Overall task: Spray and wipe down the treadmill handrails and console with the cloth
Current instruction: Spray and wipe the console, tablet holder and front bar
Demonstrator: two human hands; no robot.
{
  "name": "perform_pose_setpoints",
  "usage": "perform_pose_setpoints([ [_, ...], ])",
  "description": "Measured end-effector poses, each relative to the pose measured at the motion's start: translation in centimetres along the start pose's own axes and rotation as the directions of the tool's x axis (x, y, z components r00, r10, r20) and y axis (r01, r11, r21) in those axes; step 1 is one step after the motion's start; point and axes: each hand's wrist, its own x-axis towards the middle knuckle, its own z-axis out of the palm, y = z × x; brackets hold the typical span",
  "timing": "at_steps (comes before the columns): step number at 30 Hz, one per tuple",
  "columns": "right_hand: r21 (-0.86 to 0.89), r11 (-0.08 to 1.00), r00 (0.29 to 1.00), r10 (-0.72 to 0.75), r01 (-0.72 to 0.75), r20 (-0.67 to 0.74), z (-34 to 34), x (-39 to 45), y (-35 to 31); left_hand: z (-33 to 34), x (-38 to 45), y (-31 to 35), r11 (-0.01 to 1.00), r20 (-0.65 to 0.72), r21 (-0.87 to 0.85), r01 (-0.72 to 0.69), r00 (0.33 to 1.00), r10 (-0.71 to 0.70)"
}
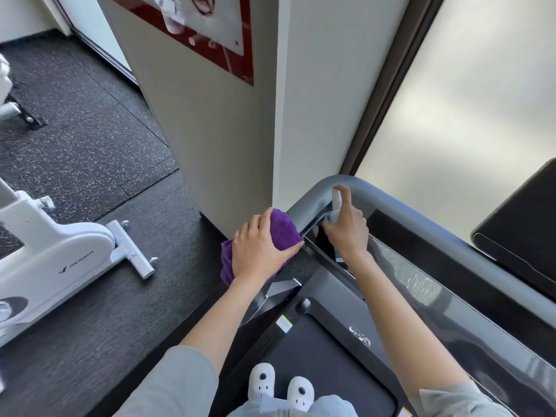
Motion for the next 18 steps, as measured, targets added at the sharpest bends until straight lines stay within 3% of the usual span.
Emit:
perform_pose_setpoints([
  [5, 0.080, 0.997, 0.999, -0.005, 0.007, -0.033, -0.7, -0.7, -0.1, -0.2, 0.0, 0.1, 1.000, 0.042, 0.005, 0.009, 0.999, -0.009],
  [13, 0.316, 0.935, 0.983, -0.119, 0.158, -0.141, -2.9, -4.8, 0.3, -2.0, -3.4, -2.2, 0.993, 0.088, 0.005, 0.116, 0.989, -0.116],
  [18, 0.469, 0.874, 0.986, -0.065, 0.131, -0.154, -3.0, -7.2, 1.1, -1.6, -5.2, -2.7, 0.991, 0.030, 0.128, 0.033, 0.999, -0.037],
])
